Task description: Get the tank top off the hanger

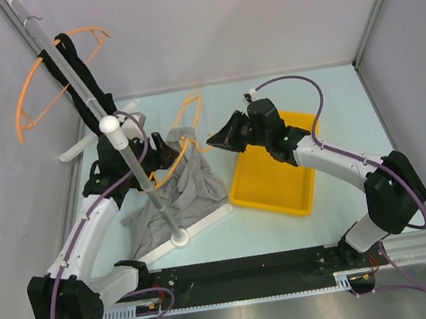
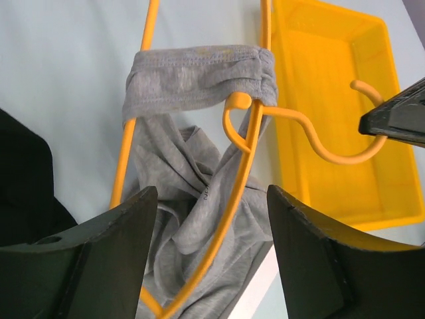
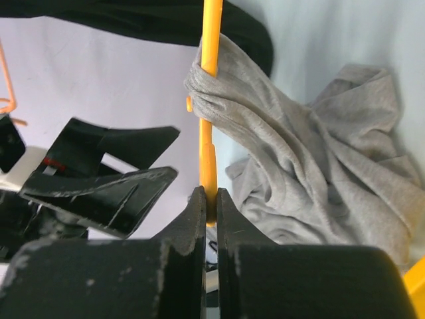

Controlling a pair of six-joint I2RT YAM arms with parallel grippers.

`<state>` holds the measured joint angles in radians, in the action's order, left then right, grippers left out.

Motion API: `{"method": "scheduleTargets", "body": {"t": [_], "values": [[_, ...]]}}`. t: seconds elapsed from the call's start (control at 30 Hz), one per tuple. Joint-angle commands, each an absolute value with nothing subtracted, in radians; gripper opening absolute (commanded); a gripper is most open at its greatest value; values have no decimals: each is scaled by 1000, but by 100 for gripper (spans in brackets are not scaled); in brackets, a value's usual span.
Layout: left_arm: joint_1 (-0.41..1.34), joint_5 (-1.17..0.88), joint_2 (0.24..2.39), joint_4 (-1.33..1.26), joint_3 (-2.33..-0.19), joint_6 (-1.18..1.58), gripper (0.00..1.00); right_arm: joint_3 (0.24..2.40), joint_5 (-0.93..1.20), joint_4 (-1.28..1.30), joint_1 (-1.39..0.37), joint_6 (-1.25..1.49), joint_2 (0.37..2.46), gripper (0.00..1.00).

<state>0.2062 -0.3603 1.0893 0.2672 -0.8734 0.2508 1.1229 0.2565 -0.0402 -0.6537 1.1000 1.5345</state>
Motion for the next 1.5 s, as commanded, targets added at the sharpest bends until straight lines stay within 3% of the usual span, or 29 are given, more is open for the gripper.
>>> {"method": "scheduleTargets", "body": {"t": [0.0,0.43,0.53,0.63,0.67,0.73,0.77,0.8,0.87,0.97,1.07,1.27,1.47], "values": [[221,-434,1114,270,-940,81,72,1160,325,-83,-634,1147,1457,0],[314,-485,1115,267,-933,28,68,1143,376,-136,-632,1223,1408,0],[316,-454,1111,264,-931,46,55,1129,376,-144,-638,1232,1394,0],[316,-434,1108,262,-928,63,29,1118,383,-159,-644,1236,1387,0],[318,-437,1106,261,-927,70,14,1118,390,-160,-647,1230,1388,0],[316,-430,1098,265,-922,101,0,1127,394,-164,-652,1191,1393,4],[316,-426,1092,261,-917,115,0,1135,394,-155,-653,1168,1396,10],[316,-417,1085,255,-905,133,0,1146,394,-141,-653,1137,1400,22],[313,-397,1060,252,-890,187,0,1160,394,-129,-650,1057,1401,34],[298,-425,1023,244,-861,256,0,1175,342,-78,-646,906,1373,62],[255,-490,996,250,-839,333,0,1166,264,-18,-644,737,1335,72],[154,-656,957,261,-824,448,0,936,141,-312,-664,548,1241,73],[110,-796,920,244,-830,532,0,887,271,-526,-736,362,1344,74]]}}
